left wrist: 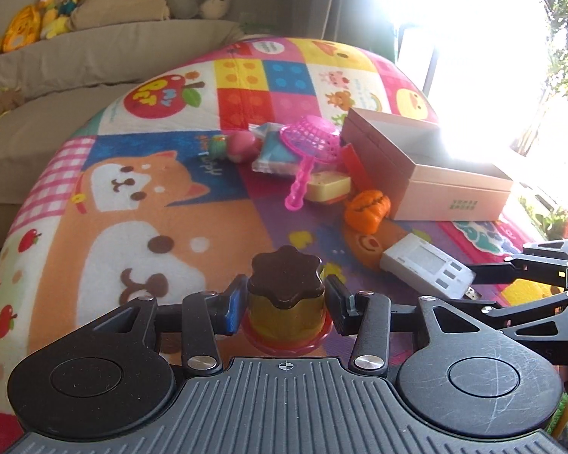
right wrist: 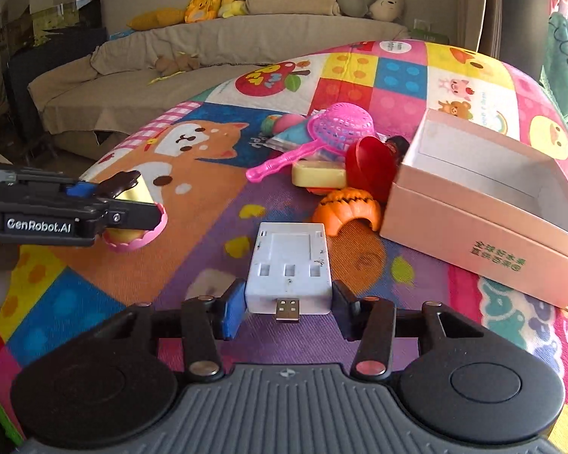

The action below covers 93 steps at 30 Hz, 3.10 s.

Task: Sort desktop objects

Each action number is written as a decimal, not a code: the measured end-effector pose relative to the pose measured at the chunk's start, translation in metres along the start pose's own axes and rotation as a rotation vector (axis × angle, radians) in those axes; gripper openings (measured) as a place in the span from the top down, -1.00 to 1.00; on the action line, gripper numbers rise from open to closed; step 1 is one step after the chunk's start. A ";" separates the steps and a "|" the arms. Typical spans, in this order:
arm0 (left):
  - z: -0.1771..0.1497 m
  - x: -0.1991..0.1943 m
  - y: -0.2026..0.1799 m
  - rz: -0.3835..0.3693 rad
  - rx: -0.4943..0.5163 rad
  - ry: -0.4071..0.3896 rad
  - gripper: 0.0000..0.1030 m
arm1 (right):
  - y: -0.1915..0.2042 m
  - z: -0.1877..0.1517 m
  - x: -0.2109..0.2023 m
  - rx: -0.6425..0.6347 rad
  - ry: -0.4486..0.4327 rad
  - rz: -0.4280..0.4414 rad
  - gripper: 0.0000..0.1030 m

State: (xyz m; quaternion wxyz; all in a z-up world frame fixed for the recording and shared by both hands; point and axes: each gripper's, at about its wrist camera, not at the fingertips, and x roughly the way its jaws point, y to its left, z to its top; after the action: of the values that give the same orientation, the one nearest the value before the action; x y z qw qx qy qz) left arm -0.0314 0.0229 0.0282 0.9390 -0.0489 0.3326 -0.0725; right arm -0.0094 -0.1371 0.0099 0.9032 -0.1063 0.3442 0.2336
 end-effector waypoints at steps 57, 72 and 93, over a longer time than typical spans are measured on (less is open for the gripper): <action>0.179 0.047 -0.103 -0.115 0.160 -0.316 -0.74 | -0.115 0.068 -0.029 0.092 -0.277 -0.435 -0.82; 0.025 0.031 -0.009 0.180 0.108 -0.168 -0.94 | -0.065 0.047 0.007 0.143 -0.214 -0.225 -0.77; 0.012 0.031 0.044 0.192 -0.182 -0.169 -0.98 | 0.036 0.063 0.084 -0.161 -0.096 -0.270 0.03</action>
State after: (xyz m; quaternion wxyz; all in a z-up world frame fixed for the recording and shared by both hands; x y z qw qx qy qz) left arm 0.0044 0.0613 0.0125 0.9580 -0.1079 0.2605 0.0523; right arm 0.0640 -0.0546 -0.0008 0.9303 -0.2125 0.2633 0.1419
